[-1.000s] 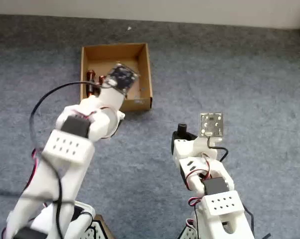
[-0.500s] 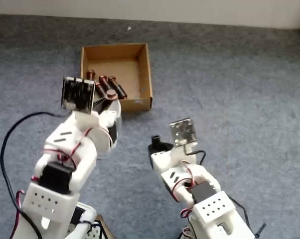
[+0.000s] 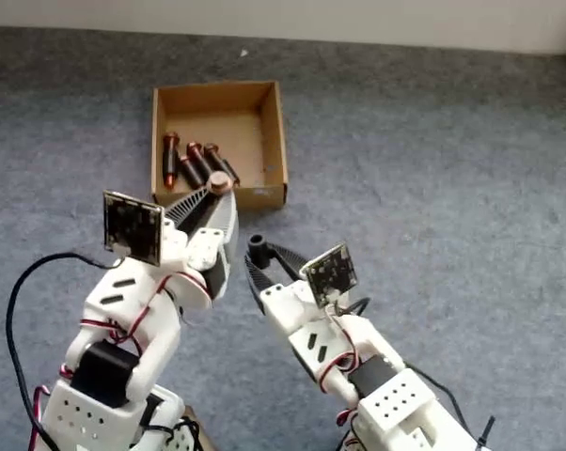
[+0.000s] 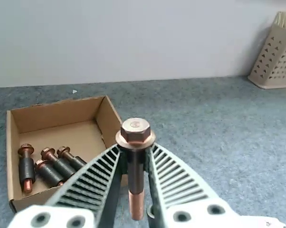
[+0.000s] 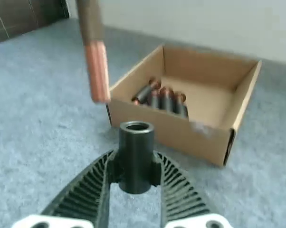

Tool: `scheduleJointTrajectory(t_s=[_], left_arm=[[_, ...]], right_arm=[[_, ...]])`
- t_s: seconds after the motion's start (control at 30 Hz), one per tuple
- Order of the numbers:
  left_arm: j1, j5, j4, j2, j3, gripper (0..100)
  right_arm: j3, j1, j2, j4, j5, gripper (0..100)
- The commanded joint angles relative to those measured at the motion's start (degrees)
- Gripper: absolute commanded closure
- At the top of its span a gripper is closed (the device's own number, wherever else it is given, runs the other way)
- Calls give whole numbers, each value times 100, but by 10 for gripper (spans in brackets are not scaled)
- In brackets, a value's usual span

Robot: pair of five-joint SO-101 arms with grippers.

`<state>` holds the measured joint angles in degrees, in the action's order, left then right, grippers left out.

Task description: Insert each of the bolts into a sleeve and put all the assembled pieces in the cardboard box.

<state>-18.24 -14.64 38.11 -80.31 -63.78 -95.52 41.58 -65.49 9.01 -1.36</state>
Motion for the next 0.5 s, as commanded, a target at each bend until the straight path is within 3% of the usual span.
scheduleJointTrajectory(t_s=[0.0, 0.33, 0.47], left_arm=[[-444, -9, -167, -136, -171, 995], [-488, -9, -343, -145, -198, 995], [-198, -44, -475, -145, -189, 995]], right_arm=[[-655, 48, -136, 268, 97, 995], [-655, 268, -136, 277, 105, 995], [-655, 286, -136, 277, 105, 995]])
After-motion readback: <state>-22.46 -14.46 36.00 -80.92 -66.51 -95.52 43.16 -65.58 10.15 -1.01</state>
